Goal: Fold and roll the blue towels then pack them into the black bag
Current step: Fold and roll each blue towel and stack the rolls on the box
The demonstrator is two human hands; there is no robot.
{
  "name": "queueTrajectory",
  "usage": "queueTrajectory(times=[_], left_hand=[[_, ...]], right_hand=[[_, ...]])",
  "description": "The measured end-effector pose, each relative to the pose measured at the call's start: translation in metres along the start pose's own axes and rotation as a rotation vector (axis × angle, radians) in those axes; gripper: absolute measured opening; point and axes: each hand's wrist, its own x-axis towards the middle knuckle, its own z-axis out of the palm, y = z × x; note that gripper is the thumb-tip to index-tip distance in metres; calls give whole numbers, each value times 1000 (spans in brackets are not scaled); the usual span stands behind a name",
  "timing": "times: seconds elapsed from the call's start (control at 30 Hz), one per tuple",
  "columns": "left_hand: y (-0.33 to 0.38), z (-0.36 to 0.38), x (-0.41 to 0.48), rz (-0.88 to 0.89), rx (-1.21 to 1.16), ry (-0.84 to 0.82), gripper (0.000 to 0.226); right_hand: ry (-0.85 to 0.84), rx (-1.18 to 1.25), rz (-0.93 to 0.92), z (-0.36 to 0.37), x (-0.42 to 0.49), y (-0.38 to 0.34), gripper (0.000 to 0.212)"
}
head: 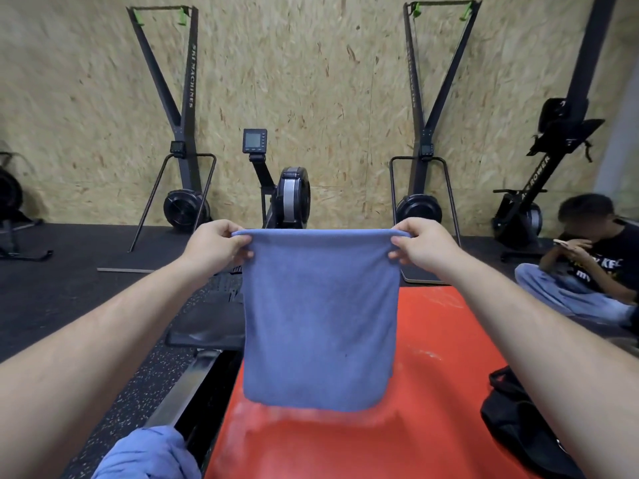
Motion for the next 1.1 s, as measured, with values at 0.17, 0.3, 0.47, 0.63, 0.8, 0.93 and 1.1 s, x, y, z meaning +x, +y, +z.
queueTrajectory(times=[0.17, 0.3, 0.47, 0.63, 0.8, 0.93, 1.1], left_hand=[[-3, -1, 1, 38, -153, -1, 14], [-32, 8, -23, 33, -126, 2, 12], [-118, 27, -81, -78, 32, -63, 13], [-190, 44, -143, -156, 197, -173, 12], [-208, 36, -166, -249, 168, -290, 16], [-214, 34, -176, -310, 138, -345, 19], [-212, 45, -175, -356, 156, -338, 44]], right_hand=[[54, 77, -72, 4, 7, 3, 10], [7, 42, -22, 16, -16, 35, 10], [-132, -112, 43, 55, -76, 115, 8], [-254, -222, 67, 81, -142, 180, 12], [-411, -240, 84, 73, -170, 205, 8], [-497, -222, 97, 73, -177, 214, 12], [-542, -295, 125, 76, -175, 212, 44]])
